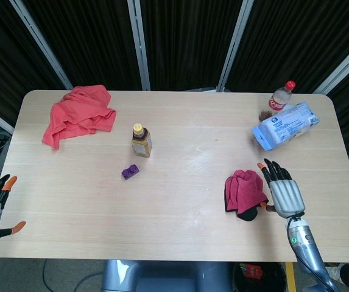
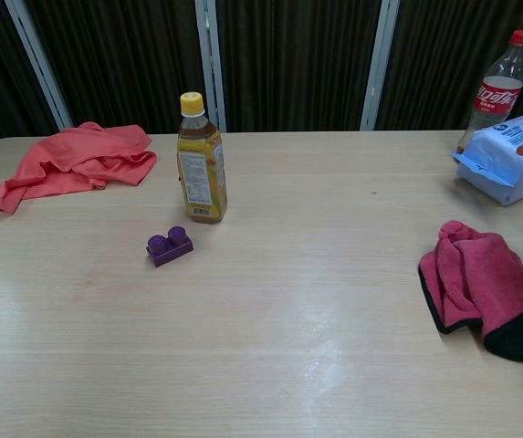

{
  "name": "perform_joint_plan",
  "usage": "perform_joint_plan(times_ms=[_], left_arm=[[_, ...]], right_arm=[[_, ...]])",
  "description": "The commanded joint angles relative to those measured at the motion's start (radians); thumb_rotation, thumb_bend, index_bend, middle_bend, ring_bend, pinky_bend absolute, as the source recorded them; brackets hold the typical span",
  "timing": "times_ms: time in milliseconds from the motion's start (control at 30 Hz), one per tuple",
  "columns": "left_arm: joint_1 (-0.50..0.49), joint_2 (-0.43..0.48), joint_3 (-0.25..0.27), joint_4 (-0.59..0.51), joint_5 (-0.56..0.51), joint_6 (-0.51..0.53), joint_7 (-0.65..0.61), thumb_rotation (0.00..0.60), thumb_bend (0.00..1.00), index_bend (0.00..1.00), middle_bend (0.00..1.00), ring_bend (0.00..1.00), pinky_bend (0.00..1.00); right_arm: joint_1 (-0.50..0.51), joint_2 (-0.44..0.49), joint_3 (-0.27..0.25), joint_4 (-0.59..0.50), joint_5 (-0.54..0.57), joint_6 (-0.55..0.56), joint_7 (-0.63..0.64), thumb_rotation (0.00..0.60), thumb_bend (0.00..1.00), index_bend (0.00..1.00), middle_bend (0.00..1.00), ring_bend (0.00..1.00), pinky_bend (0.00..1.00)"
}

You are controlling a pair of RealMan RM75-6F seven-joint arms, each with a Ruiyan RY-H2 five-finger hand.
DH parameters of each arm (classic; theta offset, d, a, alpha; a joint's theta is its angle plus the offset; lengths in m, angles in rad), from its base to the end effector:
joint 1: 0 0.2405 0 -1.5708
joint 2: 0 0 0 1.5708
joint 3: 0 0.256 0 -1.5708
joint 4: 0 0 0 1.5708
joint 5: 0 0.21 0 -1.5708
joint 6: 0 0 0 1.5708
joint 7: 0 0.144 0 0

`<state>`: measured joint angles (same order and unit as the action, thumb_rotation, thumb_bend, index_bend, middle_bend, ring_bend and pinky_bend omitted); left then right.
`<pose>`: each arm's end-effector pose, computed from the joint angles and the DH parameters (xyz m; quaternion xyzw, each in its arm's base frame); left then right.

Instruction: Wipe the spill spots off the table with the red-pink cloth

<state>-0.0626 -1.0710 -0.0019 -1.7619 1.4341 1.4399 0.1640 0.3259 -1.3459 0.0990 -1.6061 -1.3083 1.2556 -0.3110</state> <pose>-0.3031 0.1611 0.1514 -0.6056 -0.4172 -0.3231 0.5956 -0.2617 -0.2540 0.0682 0.6590 -0.3870 0.3474 0.5435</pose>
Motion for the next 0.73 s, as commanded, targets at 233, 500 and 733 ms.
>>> perform_joint_plan(times_ms=[233,500,733], left_arm=[[0.010,-0.004,0.001,0.003,0.022,0.027,0.000,0.600,0.00,0.00,0.00,0.00,0.00],[0.024,-0.027,0.000,0.049,0.107,0.103,-0.030,0.600,0.00,0.00,0.00,0.00,0.00],[0.030,-0.027,-0.005,0.054,0.097,0.107,-0.034,0.600,0.00,0.00,0.00,0.00,0.00]], right_arm=[[-0.105,0.165,-0.070,-0.101,-0.098,0.137,0.020,0.600,0.03,0.07,0.00,0.00,0.13],[-0.220,0.217,-0.131,-0.037,-0.255,0.314,0.187,0.600,0.03,0.06,0.00,0.00,0.13],[-0.226,0.204,-0.133,-0.031,-0.286,0.303,0.190,0.600,0.03,0.06,0.00,0.00,0.13]])
